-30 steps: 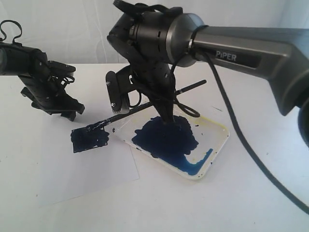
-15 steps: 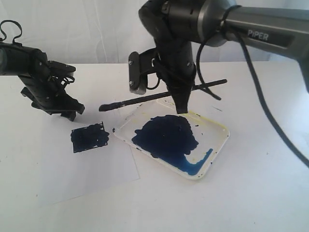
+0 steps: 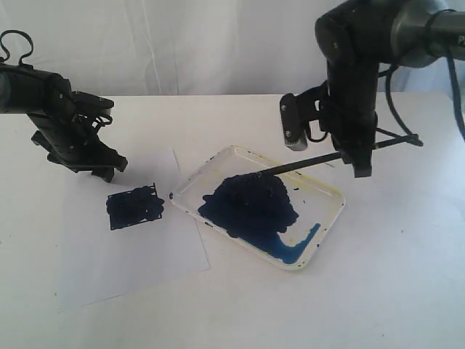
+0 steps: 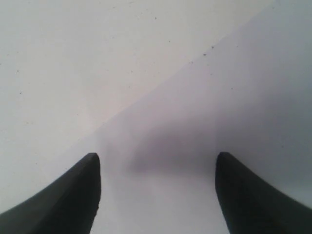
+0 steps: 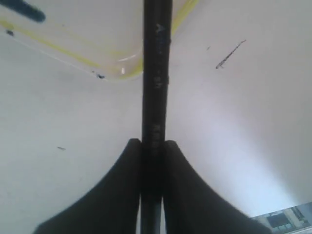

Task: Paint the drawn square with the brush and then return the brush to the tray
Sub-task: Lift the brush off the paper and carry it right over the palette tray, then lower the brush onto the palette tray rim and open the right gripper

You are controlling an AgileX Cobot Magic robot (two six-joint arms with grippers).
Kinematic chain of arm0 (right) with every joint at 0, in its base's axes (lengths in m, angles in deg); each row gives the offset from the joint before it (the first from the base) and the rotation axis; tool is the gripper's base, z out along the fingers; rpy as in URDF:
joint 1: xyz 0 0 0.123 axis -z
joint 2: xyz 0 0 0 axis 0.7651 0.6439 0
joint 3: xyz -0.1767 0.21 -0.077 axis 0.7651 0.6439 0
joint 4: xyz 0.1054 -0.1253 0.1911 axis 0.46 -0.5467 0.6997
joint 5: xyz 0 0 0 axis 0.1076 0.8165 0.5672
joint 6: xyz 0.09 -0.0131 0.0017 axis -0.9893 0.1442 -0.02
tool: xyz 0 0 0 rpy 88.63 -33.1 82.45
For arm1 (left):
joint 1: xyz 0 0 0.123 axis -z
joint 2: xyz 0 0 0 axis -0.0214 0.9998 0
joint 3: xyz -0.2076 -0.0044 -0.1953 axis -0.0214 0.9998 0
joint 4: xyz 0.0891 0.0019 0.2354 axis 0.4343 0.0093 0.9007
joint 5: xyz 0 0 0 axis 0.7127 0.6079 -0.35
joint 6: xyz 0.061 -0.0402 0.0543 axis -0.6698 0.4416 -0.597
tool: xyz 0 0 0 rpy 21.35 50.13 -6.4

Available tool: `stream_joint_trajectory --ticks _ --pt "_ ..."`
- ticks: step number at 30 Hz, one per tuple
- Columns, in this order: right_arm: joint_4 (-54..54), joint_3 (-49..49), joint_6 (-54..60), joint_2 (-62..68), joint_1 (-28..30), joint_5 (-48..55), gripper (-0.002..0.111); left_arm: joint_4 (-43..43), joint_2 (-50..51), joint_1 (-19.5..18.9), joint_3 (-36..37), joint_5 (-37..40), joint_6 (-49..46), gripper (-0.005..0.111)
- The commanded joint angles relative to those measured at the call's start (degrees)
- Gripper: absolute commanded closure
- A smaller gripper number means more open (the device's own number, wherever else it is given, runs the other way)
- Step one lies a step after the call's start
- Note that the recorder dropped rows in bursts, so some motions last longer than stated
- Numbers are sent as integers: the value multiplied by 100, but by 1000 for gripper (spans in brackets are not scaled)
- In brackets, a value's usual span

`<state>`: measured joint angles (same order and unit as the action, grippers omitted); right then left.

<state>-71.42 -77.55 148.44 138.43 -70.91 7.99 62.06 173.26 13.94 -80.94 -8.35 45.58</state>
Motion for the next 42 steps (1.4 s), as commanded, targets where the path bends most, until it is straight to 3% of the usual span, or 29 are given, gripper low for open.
stream_joint_trajectory --ticks 1,8,24,33,42 --pt "279 181 896 -30 515 -475 108 5 42 -2 40 196 -21 37" --pt "658 303 1765 121 896 -1254 108 21 42 -2 40 210 -21 37" --pt "834 303 1978 599 896 -1511 108 21 42 -2 40 189 -21 37" --pt "887 303 1937 748 896 -1522 88 21 42 -2 40 189 -21 37" --pt "887 303 1708 810 896 -1559 81 21 42 -2 40 189 -21 37"
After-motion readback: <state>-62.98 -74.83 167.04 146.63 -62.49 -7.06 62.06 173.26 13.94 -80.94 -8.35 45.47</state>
